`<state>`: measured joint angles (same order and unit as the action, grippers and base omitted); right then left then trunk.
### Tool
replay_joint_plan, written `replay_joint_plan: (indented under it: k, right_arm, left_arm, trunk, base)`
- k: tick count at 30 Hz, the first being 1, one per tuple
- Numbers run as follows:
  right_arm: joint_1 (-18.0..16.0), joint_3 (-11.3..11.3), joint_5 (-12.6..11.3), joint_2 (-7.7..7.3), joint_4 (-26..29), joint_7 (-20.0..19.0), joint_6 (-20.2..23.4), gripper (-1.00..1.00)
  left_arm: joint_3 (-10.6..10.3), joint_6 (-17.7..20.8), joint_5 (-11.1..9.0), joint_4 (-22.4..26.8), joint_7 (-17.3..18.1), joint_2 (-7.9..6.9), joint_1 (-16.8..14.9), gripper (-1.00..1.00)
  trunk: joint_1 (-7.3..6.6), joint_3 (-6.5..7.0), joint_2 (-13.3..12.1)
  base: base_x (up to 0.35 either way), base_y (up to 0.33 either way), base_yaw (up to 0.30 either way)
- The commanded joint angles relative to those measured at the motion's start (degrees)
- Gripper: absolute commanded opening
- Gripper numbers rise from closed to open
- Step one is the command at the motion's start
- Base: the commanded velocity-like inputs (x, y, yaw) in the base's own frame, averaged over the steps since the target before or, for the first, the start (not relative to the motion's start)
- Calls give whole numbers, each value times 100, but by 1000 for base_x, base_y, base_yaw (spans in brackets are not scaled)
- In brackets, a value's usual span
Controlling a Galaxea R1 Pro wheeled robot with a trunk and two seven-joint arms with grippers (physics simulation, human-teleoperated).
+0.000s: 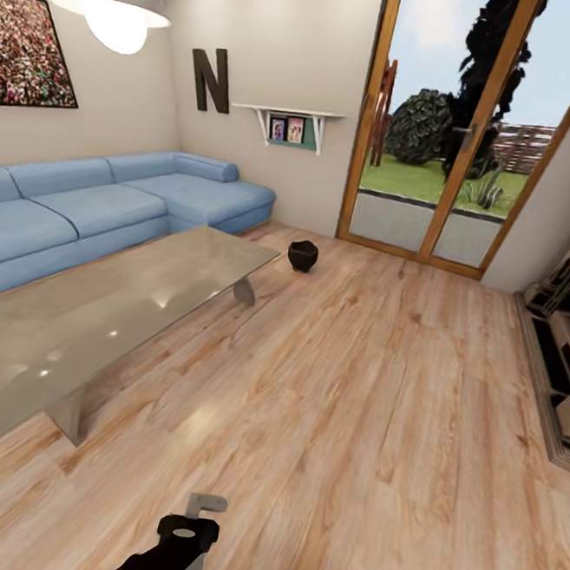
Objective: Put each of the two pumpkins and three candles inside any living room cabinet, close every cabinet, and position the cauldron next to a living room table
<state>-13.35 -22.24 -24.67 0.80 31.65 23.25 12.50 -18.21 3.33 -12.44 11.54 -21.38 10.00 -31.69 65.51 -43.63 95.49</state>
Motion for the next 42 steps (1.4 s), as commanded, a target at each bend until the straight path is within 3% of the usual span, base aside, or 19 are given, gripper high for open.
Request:
replay_joint_plan:
  k: [1,14,35,42]
  right_arm:
    - [-2,-17,-35,3,17,22,22,100]
    - [-1,-17,-38,0,17,16,25,100]
    - [-1,-25,-38,-1,17,8,34,100]
    - [-1,-19,-31,-1,17,-2,35,100]
  left_arm:
    - [-50,27,-48,6,-40,0,-3,100]
    - [-59,22,-46,6,-36,0,-3,100]
    - [-60,19,-48,6,-24,0,-3,100]
    - [-60,19,-43,6,-24,0,-3,100]
  trunk:
    - [3,-3,2]
    - [3,14,2]
    - [3,-4,2]
    - [3,-54,2]
  base:
    - [341,0,-287]
    - [323,0,-287]
    - [15,0,-281]
    - [226,0,-198]
